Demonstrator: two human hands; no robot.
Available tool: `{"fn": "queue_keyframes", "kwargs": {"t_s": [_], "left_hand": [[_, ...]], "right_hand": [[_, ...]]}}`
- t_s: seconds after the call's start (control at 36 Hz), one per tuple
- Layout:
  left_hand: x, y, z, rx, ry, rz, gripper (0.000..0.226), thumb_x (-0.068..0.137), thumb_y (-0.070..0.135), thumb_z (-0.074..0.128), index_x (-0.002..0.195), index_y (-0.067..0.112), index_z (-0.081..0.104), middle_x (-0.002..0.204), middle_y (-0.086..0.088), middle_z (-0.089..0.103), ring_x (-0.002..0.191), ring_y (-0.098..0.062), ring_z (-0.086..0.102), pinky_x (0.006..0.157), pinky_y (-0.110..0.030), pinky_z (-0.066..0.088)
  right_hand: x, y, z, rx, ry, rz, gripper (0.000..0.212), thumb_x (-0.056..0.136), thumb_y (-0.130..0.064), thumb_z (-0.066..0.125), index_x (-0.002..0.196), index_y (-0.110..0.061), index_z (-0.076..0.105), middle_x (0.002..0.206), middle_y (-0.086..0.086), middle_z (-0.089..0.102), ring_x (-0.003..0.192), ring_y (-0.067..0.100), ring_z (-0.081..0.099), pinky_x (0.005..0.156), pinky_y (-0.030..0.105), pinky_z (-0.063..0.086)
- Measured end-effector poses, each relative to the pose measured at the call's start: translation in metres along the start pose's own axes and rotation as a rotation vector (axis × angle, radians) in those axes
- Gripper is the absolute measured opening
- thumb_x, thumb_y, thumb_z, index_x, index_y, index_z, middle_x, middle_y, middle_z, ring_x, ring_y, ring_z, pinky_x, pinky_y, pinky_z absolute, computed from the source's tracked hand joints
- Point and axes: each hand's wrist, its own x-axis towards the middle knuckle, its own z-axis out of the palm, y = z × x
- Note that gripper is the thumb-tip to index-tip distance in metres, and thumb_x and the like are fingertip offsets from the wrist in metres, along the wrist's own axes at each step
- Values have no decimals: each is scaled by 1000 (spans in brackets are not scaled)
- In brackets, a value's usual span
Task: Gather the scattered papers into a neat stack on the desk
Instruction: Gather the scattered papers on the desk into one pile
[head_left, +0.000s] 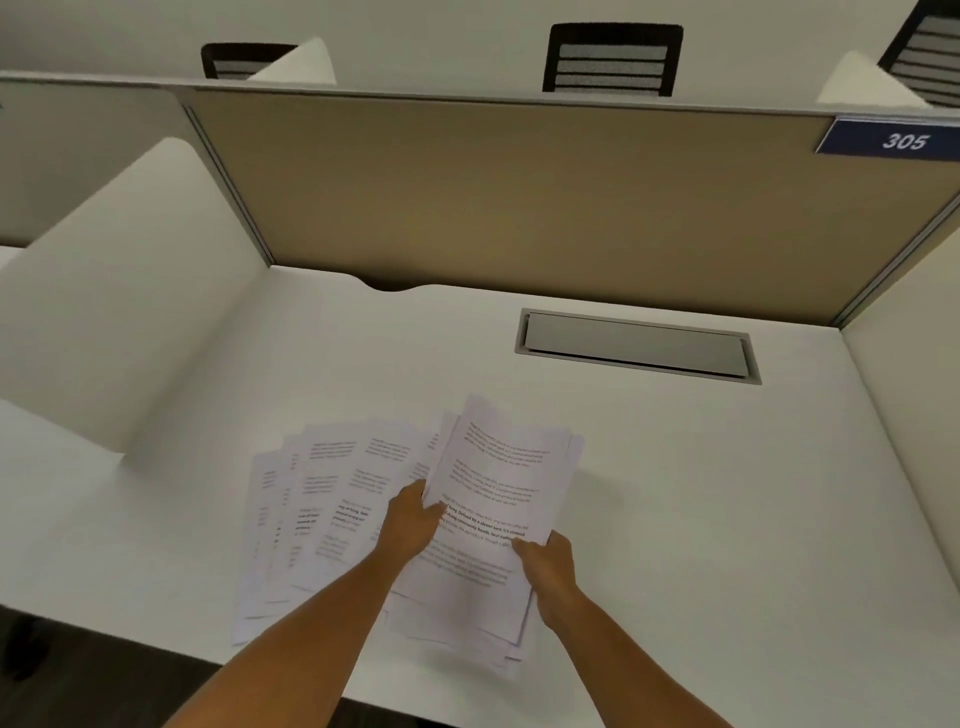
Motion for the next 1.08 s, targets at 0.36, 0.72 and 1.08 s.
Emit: {"fn": "queue_keyframes", "kwargs": {"t_s": [0.36, 0.72, 1.08], "left_hand": [[50, -49, -35, 143, -61, -127, 56, 95, 27, 57, 142, 2, 40, 149, -16, 42, 134, -29, 42, 114, -39, 35], [73, -71, -40, 435, 15, -235, 58, 87, 41, 62, 135, 15, 44, 146, -13, 27, 132, -34, 29, 104, -45, 40], [75, -76, -43, 357, -42, -186, 60, 91, 36, 60, 139, 11, 36, 141, -12, 46, 128, -32, 45, 104, -46, 42]], "right_hand": [[21, 5, 97, -457, 339, 124, 17, 90, -18, 61, 105, -10, 66, 129, 19, 53, 127, 33, 47, 106, 42, 44], [36, 4, 121, -470, 354, 258, 45, 90, -21, 62, 133, -13, 50, 157, 14, 18, 131, 38, 32, 106, 45, 38], [41, 12, 117, -73, 267, 185, 68, 91, -1, 60, 145, -12, 21, 124, 12, 54, 83, 15, 54, 82, 34, 48]]}}
